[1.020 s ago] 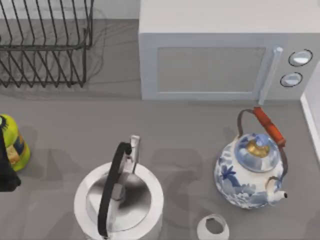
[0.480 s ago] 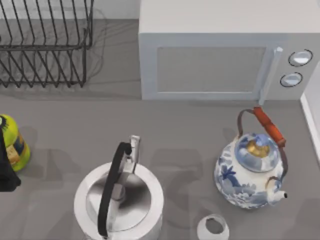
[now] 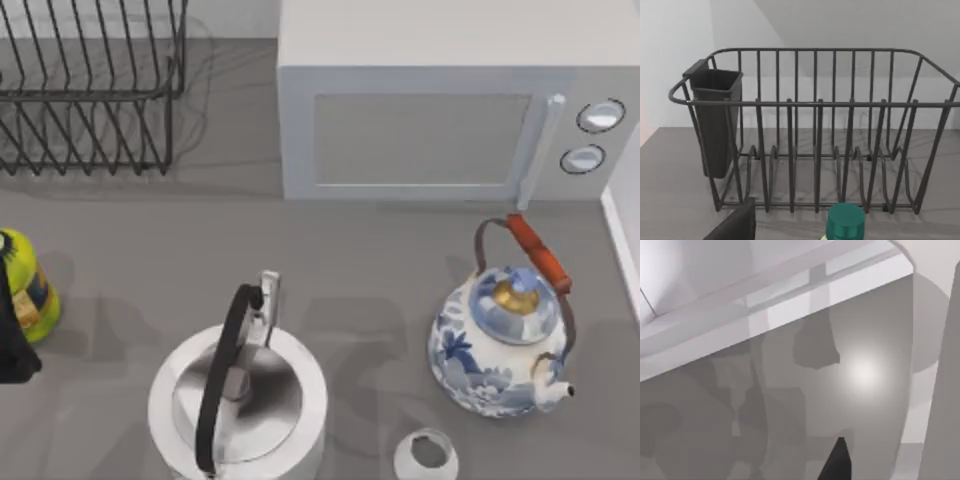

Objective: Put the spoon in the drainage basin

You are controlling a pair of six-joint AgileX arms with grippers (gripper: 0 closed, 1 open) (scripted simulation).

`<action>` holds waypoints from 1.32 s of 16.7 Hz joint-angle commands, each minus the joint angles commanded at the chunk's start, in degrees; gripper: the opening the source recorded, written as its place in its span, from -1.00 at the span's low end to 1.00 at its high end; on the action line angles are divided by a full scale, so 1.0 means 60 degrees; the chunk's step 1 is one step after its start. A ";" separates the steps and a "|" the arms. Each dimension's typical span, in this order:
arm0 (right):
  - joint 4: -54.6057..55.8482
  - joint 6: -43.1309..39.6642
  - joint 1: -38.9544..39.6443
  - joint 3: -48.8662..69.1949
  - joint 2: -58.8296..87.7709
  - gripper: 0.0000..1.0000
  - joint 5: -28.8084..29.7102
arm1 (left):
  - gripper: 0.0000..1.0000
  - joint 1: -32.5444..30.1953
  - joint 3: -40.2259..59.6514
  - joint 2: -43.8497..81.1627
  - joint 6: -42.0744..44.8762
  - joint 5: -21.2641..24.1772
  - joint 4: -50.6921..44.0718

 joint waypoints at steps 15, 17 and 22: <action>-0.4416 0.2843 0.2767 1.3717 0.9153 -1.00 0.0300 | 1.00 0.0000 0.0000 0.0000 0.0000 0.0000 0.0000; -0.4693 0.3108 0.3041 1.4722 0.9834 -1.00 0.0345 | 1.00 0.0000 0.0000 0.0000 0.0000 0.0000 0.0000; -0.4909 0.3343 0.3292 1.5543 1.0397 -1.00 0.0393 | 1.00 0.0000 0.0000 0.0000 0.0000 0.0000 0.0000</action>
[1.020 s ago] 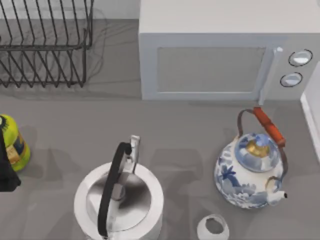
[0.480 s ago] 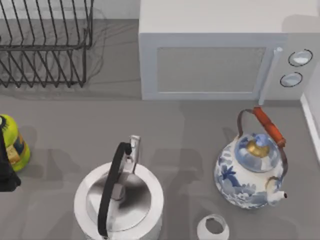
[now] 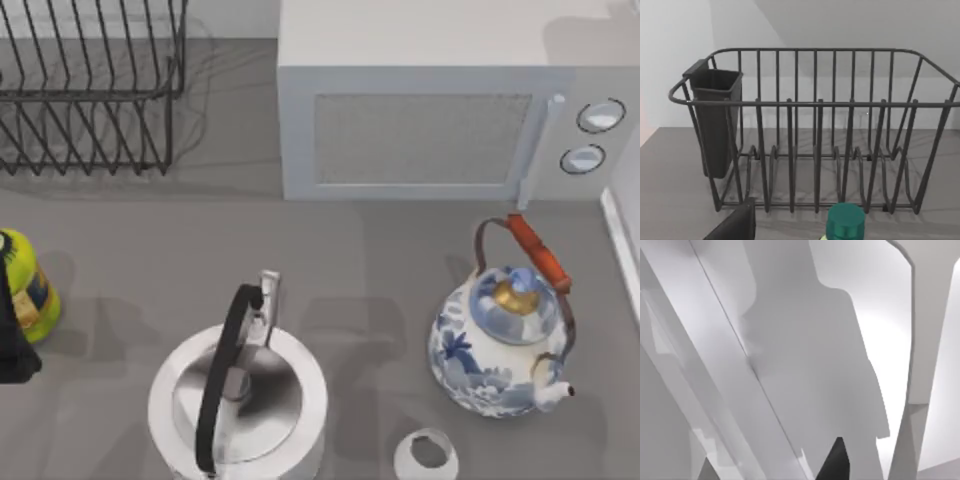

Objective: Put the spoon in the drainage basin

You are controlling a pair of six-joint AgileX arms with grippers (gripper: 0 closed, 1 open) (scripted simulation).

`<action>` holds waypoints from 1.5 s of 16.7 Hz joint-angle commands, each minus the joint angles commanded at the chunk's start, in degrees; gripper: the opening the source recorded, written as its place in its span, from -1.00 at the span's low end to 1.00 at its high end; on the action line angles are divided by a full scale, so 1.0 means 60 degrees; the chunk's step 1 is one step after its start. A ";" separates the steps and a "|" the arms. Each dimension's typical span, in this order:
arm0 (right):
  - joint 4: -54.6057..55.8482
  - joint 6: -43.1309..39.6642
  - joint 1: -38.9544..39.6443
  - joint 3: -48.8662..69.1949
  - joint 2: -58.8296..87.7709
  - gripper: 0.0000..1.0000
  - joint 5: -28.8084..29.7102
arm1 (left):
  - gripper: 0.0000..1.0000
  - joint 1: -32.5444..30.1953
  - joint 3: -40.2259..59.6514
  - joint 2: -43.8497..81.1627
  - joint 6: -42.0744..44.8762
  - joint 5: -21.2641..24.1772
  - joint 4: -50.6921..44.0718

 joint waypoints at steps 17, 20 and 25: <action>0.3062 -0.0007 0.0005 -0.4495 -0.1417 -1.00 -0.0019 | 1.00 0.0000 0.0000 0.0000 0.0000 0.0000 0.0000; 0.3062 -0.0007 0.0005 -0.4495 -0.1417 -1.00 -0.0019 | 1.00 0.0000 0.0000 0.0000 0.0000 0.0000 0.0000; 0.3062 -0.0007 0.0005 -0.4495 -0.1417 -0.25 -0.0019 | 1.00 0.0000 0.0000 0.0000 0.0000 0.0000 0.0000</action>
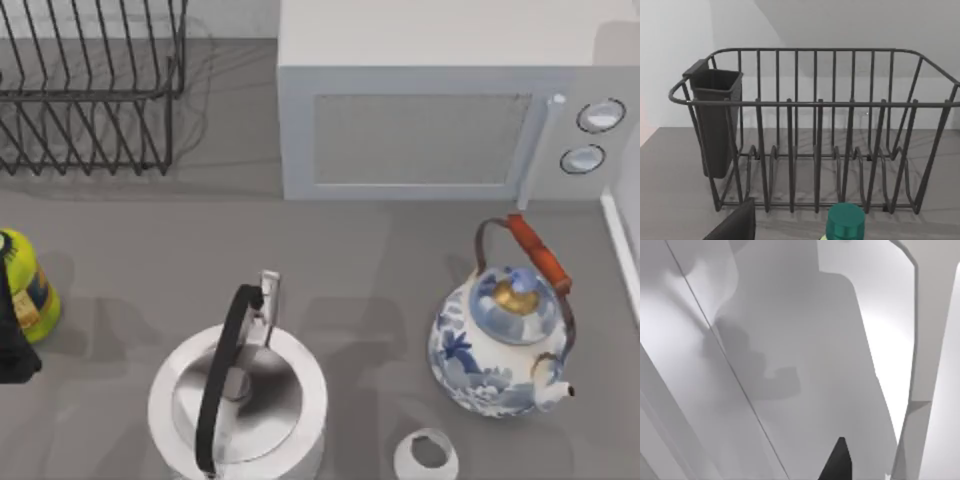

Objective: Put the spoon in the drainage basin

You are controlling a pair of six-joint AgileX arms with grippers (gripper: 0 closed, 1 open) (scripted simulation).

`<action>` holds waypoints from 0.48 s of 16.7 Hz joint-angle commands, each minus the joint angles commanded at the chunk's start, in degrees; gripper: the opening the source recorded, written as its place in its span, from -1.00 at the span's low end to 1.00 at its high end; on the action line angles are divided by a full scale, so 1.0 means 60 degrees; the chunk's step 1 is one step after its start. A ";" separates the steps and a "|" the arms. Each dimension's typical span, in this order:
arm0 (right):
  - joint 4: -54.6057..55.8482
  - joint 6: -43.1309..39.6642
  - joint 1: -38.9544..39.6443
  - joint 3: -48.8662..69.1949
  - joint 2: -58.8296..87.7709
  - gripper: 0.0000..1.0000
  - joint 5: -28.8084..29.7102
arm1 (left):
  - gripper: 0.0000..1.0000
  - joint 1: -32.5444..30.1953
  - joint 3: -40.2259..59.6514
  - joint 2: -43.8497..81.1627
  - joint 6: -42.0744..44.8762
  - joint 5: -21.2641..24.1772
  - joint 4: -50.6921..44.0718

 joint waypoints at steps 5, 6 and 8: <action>0.0000 0.0000 0.0000 0.0000 0.0000 0.51 0.0000 | 1.00 0.0000 0.0000 0.0000 0.0000 0.0000 0.0000; 0.0000 0.0000 0.0000 0.0000 0.0000 0.66 0.0000 | 1.00 0.0000 0.0000 0.0000 0.0000 0.0000 0.0000; 0.0000 0.0000 0.0000 0.0000 0.0000 0.96 0.0000 | 1.00 0.0000 0.0000 0.0000 0.0000 0.0000 0.0000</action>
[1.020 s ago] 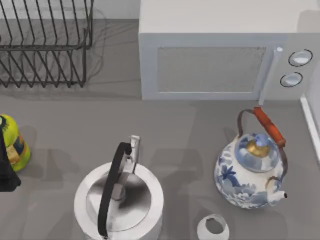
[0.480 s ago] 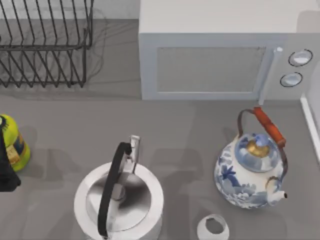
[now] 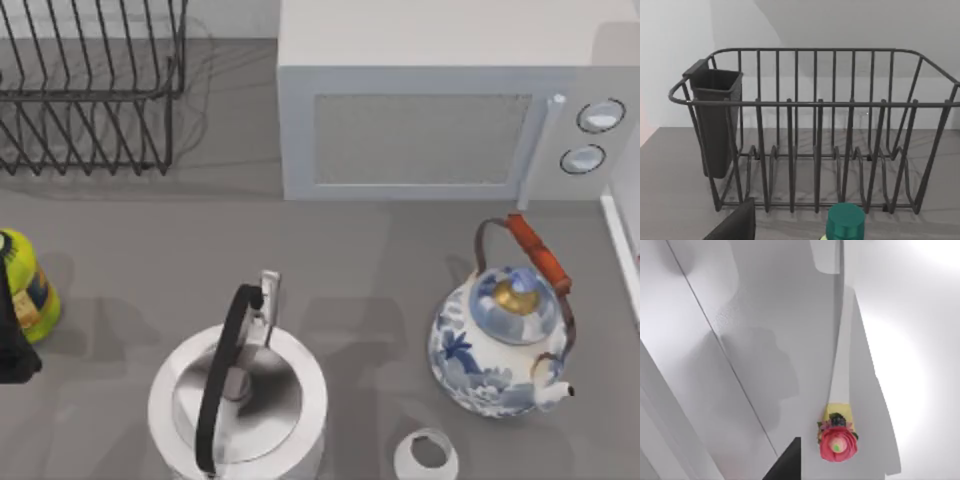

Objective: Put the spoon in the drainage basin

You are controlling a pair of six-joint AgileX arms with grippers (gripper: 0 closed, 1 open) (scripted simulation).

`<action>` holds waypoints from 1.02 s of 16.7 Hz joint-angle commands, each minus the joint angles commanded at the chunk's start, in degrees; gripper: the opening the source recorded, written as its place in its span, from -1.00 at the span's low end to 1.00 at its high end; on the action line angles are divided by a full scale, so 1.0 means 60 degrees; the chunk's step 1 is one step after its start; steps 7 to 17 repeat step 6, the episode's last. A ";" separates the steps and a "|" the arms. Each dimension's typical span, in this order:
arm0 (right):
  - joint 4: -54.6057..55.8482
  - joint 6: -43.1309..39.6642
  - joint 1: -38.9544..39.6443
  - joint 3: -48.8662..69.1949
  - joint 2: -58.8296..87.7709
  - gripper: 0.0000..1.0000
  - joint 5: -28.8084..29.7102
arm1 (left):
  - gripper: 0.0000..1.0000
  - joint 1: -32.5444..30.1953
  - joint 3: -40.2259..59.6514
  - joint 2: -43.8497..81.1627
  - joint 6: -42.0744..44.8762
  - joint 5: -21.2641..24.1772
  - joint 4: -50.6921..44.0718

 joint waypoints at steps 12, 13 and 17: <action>0.0000 0.0000 0.0000 0.0000 0.0000 1.00 0.0000 | 1.00 0.0000 0.0000 0.0000 0.0000 0.0000 0.0000; 0.0000 0.0000 0.0000 0.0000 0.0000 1.00 0.0000 | 1.00 0.0000 0.0000 0.0000 0.0000 0.0000 0.0000; 0.0000 0.0000 0.0000 0.0000 0.0000 1.00 0.0000 | 1.00 0.0000 0.0000 0.0000 0.0000 0.0000 0.0000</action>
